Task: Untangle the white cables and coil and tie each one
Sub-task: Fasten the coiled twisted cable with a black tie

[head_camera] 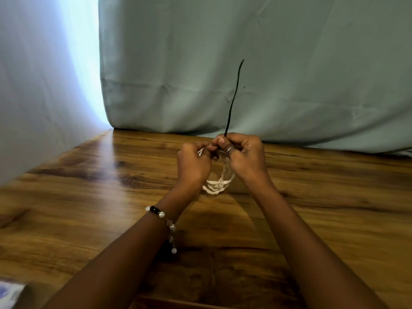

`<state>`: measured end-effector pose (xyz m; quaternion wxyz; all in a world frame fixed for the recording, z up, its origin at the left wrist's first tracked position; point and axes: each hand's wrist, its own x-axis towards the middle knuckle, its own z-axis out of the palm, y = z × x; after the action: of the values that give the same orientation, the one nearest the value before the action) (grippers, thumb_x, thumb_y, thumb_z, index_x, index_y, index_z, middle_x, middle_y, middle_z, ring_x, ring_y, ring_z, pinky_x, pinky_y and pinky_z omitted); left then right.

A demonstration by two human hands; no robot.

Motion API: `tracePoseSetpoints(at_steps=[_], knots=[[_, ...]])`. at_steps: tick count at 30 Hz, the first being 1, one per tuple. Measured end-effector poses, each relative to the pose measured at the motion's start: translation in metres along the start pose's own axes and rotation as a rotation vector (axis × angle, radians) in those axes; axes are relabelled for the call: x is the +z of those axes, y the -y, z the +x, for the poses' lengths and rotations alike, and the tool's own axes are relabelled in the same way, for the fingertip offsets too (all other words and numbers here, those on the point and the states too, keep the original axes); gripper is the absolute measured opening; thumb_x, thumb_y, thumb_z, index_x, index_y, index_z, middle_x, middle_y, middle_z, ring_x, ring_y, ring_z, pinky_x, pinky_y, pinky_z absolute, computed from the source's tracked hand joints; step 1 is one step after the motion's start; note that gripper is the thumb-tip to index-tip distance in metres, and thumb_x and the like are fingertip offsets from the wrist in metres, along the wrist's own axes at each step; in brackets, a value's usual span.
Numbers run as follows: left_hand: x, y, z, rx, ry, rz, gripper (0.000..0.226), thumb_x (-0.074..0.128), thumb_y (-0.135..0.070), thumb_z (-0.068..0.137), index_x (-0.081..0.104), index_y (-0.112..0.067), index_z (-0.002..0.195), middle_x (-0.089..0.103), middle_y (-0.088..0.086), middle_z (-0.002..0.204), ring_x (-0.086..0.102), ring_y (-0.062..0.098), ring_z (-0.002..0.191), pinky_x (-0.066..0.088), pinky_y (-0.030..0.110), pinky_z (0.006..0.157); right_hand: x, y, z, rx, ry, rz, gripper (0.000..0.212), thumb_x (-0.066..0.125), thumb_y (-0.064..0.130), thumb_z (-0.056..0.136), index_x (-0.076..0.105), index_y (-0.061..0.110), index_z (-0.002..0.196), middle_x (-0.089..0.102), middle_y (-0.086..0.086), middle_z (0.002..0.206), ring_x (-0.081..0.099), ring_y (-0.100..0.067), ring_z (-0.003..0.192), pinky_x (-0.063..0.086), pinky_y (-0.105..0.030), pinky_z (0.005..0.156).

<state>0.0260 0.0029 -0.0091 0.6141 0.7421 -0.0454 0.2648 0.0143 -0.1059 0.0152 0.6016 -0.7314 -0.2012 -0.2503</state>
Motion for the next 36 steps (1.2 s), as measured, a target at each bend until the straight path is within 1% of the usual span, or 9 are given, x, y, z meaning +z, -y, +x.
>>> tracePoseSetpoints(at_steps=[7, 11, 14, 16, 18, 24, 28, 31, 36], knots=[[-0.019, -0.004, 0.015, -0.6, 0.054, -0.636, 0.014, 0.052, 0.009, 0.09, 0.061, 0.01, 0.101, 0.061, 0.012, 0.06, 0.047, 0.009, 0.035, 0.037, 0.017, 0.034, -0.002, -0.013, -0.004, -0.304, 0.269, -0.431, 0.017, 0.069, 0.01, 0.082, 0.076, 0.011, 0.097, 0.075, 0.003, 0.089, 0.069, -0.014, 0.086, 0.049, -0.015, 0.083], [-0.034, 0.0, 0.019, -0.659, 0.138, -0.7, 0.027, 0.069, 0.0, 0.08, 0.062, 0.008, 0.105, 0.066, 0.024, 0.084, 0.062, 0.028, 0.07, 0.057, 0.044, 0.071, -0.004, -0.013, -0.003, -0.353, 0.355, -0.457, 0.021, 0.072, 0.019, 0.076, 0.076, 0.015, 0.097, 0.075, -0.002, 0.094, 0.071, -0.013, 0.085, 0.056, -0.036, 0.075], [-0.036, -0.004, 0.015, -0.554, 0.142, -0.563, 0.022, 0.069, 0.007, 0.077, 0.064, 0.005, 0.099, 0.069, 0.023, 0.086, 0.062, 0.033, 0.078, 0.054, 0.049, 0.081, -0.008, -0.01, -0.002, -0.373, 0.436, -0.472, 0.018, 0.075, 0.013, 0.073, 0.078, 0.017, 0.091, 0.076, 0.002, 0.088, 0.07, -0.008, 0.079, 0.053, -0.019, 0.068], [-0.034, -0.005, 0.013, -0.406, 0.133, -0.392, 0.025, 0.072, 0.004, 0.078, 0.066, 0.004, 0.102, 0.071, 0.017, 0.087, 0.066, 0.027, 0.075, 0.059, 0.043, 0.069, -0.015, -0.009, 0.0, -0.302, 0.522, -0.448, 0.021, 0.078, 0.002, 0.073, 0.078, 0.016, 0.088, 0.076, 0.002, 0.088, 0.07, -0.005, 0.082, 0.05, -0.012, 0.073], [-0.034, -0.003, 0.013, -0.265, 0.15, -0.262, 0.024, 0.074, -0.002, 0.079, 0.068, 0.001, 0.102, 0.072, 0.009, 0.08, 0.066, 0.012, 0.063, 0.052, 0.025, 0.053, -0.025, -0.003, 0.002, -0.181, 0.539, -0.26, 0.029, 0.071, -0.011, 0.074, 0.077, 0.012, 0.091, 0.075, -0.002, 0.092, 0.07, -0.01, 0.09, 0.053, -0.022, 0.084], [-0.031, -0.012, 0.007, -0.023, 0.315, -0.338, 0.018, 0.065, 0.003, 0.085, 0.066, -0.002, 0.102, 0.069, 0.002, 0.072, 0.057, -0.001, 0.048, 0.042, 0.012, 0.046, -0.049, -0.003, 0.015, 0.02, 0.031, 0.129, 0.029, 0.054, -0.016, 0.086, 0.07, 0.005, 0.098, 0.074, -0.008, 0.099, 0.07, -0.02, 0.097, 0.055, -0.03, 0.087], [-0.024, -0.006, 0.003, 0.166, 0.443, -0.123, 0.02, 0.067, 0.0, 0.085, 0.066, -0.015, 0.097, 0.071, -0.006, 0.076, 0.063, 0.006, 0.064, 0.049, 0.022, 0.062, -0.039, -0.016, 0.008, 0.413, 0.246, 0.201, 0.027, 0.051, -0.018, 0.085, 0.067, -0.003, 0.101, 0.074, -0.012, 0.082, 0.071, -0.017, 0.065, 0.06, -0.029, 0.06], [-0.019, 0.001, 0.001, 0.326, 0.459, 0.137, 0.02, 0.068, -0.01, 0.086, 0.067, -0.012, 0.106, 0.072, 0.002, 0.09, 0.067, 0.01, 0.076, 0.054, 0.026, 0.071, -0.043, -0.021, 0.004, 0.579, 0.464, 0.32, 0.031, 0.05, -0.017, 0.082, 0.069, -0.002, 0.101, 0.072, -0.021, 0.083, 0.069, -0.02, 0.06, 0.061, -0.031, 0.058], [-0.01, -0.003, -0.006, 0.716, 0.365, 0.338, 0.023, 0.058, -0.012, 0.088, 0.066, -0.005, 0.108, 0.062, 0.005, 0.101, 0.053, 0.005, 0.089, 0.034, 0.002, 0.077, -0.055, -0.025, 0.0, 0.63, 0.542, 0.411, 0.022, 0.057, -0.008, 0.072, 0.075, 0.005, 0.075, 0.066, -0.01, 0.062, 0.063, -0.014, 0.047, 0.056, -0.024, 0.048]])
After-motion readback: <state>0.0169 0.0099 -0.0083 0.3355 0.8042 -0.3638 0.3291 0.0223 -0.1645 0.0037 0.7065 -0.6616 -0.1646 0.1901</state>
